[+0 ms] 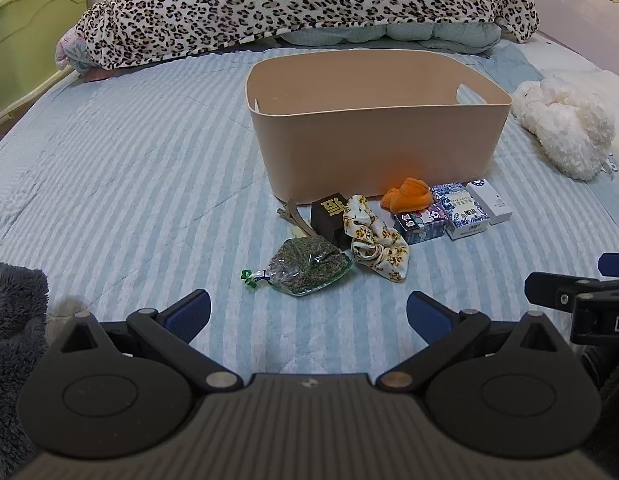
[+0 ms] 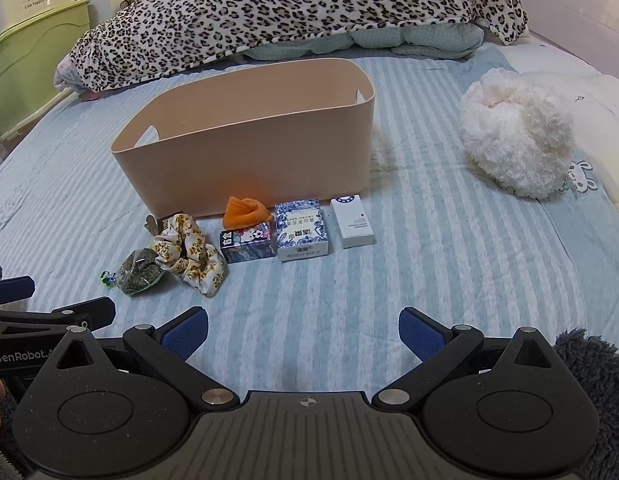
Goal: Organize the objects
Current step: 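Move left tool toward green snack bag while right tool approaches white box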
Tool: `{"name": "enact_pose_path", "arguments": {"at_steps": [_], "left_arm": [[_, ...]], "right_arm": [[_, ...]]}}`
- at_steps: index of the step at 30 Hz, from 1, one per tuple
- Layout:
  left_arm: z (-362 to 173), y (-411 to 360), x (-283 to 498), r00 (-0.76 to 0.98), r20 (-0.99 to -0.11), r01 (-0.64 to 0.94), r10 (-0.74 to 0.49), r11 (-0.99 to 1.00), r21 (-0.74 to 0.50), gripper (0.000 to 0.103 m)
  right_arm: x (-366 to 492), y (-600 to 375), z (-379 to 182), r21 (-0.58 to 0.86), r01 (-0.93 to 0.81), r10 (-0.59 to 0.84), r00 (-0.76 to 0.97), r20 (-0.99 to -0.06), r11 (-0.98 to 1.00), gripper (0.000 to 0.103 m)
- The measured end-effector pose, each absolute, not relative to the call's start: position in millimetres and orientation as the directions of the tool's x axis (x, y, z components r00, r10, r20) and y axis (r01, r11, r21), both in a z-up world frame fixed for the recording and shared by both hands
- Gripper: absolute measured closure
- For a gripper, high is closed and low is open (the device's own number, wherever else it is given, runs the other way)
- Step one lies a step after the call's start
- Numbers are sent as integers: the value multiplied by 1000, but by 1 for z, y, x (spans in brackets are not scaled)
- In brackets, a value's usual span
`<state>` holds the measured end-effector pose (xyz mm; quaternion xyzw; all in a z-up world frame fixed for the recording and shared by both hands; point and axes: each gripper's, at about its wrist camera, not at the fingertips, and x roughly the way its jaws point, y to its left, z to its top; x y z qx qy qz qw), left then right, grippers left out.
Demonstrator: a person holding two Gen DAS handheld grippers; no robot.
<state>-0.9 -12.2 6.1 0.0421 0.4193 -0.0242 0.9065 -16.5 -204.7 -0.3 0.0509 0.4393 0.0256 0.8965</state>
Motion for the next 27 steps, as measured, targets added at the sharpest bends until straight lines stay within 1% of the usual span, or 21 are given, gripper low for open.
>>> {"name": "enact_pose_path", "arguments": {"at_steps": [27], "left_arm": [[10, -10, -5, 653, -757, 73, -2, 995, 61, 0]], "right_arm": [[-20, -203, -1, 105, -8, 89, 598, -796, 994, 0]]}}
